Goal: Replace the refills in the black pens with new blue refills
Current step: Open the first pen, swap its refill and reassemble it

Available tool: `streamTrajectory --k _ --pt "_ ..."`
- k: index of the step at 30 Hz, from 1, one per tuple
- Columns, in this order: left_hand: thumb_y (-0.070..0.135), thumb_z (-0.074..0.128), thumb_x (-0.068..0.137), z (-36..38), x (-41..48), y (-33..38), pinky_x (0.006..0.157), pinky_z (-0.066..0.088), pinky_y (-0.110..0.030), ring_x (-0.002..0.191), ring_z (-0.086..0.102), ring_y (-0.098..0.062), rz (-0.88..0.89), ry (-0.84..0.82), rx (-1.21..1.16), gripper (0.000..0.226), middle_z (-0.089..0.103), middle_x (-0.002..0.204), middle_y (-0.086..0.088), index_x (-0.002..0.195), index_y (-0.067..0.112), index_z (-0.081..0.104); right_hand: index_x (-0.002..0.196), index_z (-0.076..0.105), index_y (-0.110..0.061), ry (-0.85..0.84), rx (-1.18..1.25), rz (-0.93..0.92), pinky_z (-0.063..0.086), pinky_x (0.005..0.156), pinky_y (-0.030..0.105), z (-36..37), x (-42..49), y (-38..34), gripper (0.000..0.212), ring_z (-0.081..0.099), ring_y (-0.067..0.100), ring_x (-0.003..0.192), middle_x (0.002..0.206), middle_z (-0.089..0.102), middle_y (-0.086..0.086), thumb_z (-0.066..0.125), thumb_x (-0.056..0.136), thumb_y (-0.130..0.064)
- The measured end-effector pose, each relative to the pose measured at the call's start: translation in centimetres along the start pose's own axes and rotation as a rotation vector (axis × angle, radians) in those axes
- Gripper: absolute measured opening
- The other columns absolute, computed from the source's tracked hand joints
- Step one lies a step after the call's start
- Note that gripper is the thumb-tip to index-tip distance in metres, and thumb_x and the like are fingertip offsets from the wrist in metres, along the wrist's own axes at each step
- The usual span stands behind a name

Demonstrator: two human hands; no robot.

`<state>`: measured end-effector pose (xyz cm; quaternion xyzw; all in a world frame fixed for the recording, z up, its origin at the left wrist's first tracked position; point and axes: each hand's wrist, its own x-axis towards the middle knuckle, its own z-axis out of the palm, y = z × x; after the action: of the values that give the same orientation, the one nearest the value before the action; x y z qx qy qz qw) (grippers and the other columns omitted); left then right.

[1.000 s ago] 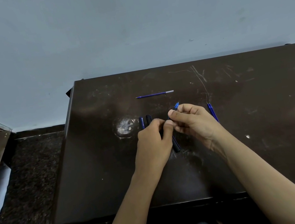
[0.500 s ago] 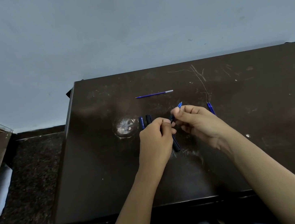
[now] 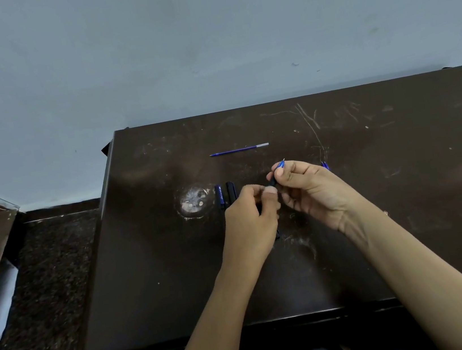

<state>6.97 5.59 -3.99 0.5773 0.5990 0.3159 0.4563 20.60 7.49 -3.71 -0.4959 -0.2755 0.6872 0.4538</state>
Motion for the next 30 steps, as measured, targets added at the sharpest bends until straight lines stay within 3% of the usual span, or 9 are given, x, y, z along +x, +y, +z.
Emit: streamTrajectory --k 3,6,9,14,21,23,26,28,30 --pt "0.027 0.041 0.099 0.25 -0.07 0.19 0.057 0.049 -0.014 0.060 0.065 -0.001 -0.084 -0.046 -0.102 0.028 0.070 0.074 0.004 0.090 0.020 0.066 0.075 0.070 -0.022 0.010 -0.021 -0.013 0.047 0.061 0.016 -0.08 -0.02 0.09 0.008 0.062 0.003 0.064 0.078 0.070 -0.007 0.071 0.068 -0.026" --pt "0.024 0.053 0.094 0.05 -0.27 0.18 0.059 0.054 -0.017 0.064 0.067 -0.002 -0.007 -0.020 -0.084 0.018 0.070 0.073 0.006 0.082 0.029 0.065 0.074 0.069 -0.022 0.022 -0.040 -0.010 0.046 0.061 0.015 -0.21 0.00 0.10 0.011 0.060 0.001 0.063 0.077 0.069 -0.007 0.073 0.065 -0.028" --pt "0.029 0.064 0.088 -0.23 -0.23 0.09 0.066 0.054 -0.019 0.074 0.066 -0.006 0.062 0.074 -0.006 0.002 0.068 0.080 0.007 0.088 0.028 0.062 0.074 0.067 -0.022 0.023 -0.035 0.001 0.043 0.067 0.019 -0.22 0.09 0.08 0.013 0.061 0.001 0.064 0.077 0.068 -0.007 0.073 0.064 -0.028" --pt "0.029 0.043 0.099 0.32 -0.28 0.22 0.065 0.052 -0.016 0.067 0.066 -0.002 -0.036 0.032 -0.039 0.026 0.070 0.079 0.006 0.095 0.018 0.066 0.077 0.064 -0.019 0.044 -0.048 0.005 0.043 0.067 0.019 -0.07 0.11 0.25 0.018 0.060 0.001 0.059 0.068 0.064 -0.009 0.073 0.065 -0.029" --pt "0.025 0.062 0.090 -0.01 -0.29 -0.05 0.066 0.047 -0.010 0.078 0.066 -0.006 0.053 0.109 0.033 0.011 0.070 0.083 0.005 0.098 0.019 0.066 0.077 0.065 -0.020 0.025 -0.028 -0.001 0.042 0.068 0.019 -0.06 0.17 0.19 0.009 0.061 0.000 0.062 0.075 0.066 -0.009 0.070 0.071 -0.025" --pt "0.027 0.055 0.095 0.03 -0.23 -0.01 0.067 0.047 -0.012 0.078 0.066 -0.005 0.007 0.048 0.018 0.016 0.071 0.085 0.005 0.099 0.018 0.067 0.075 0.065 -0.020 0.021 -0.035 -0.012 0.044 0.066 0.018 0.00 0.19 0.21 0.004 0.060 0.001 0.062 0.076 0.066 -0.008 0.068 0.077 -0.020" --pt "0.030 0.041 0.100 0.07 -0.33 0.40 0.057 0.044 -0.011 0.061 0.062 0.003 -0.120 -0.102 -0.138 0.031 0.073 0.078 0.005 0.089 0.023 0.069 0.076 0.062 -0.015 -0.019 -0.038 -0.026 0.048 0.056 0.023 -0.09 0.09 0.25 0.010 0.054 0.010 0.055 0.066 0.060 -0.003 0.069 0.076 -0.023" --pt "0.031 0.039 0.101 -0.05 -0.31 0.64 0.047 0.039 -0.007 0.049 0.053 0.006 -0.181 -0.160 -0.242 0.035 0.071 0.070 0.009 0.084 0.024 0.069 0.083 0.061 -0.012 -0.094 -0.036 -0.021 0.044 0.054 0.029 -0.33 0.02 0.15 0.020 0.046 0.015 0.052 0.060 0.053 0.001 0.069 0.076 -0.029" --pt "0.033 0.038 0.101 -0.24 -0.17 0.79 0.041 0.035 -0.010 0.043 0.044 0.003 -0.230 -0.201 -0.351 0.037 0.064 0.061 0.012 0.081 0.025 0.069 0.097 0.064 -0.009 -0.204 -0.006 -0.005 0.047 0.059 0.028 -0.67 0.00 -0.06 0.030 0.048 0.015 0.055 0.072 0.061 0.005 0.064 0.081 -0.035"
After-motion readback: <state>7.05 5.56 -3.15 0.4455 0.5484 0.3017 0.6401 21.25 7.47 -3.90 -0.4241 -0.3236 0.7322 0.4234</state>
